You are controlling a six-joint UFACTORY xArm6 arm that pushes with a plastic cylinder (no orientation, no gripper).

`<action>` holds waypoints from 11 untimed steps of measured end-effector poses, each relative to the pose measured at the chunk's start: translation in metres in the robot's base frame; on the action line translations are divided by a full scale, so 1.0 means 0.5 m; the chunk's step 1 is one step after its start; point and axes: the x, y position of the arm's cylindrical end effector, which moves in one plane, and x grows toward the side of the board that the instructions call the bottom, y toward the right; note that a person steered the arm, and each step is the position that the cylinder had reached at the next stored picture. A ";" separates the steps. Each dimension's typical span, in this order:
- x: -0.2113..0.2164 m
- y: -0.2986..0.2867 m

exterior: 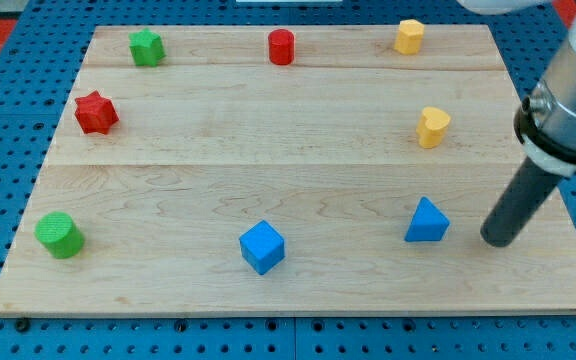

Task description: Move the yellow heart towards the bottom right of the yellow hexagon

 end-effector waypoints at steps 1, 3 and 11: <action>-0.028 -0.086; 0.012 -0.318; -0.431 -0.109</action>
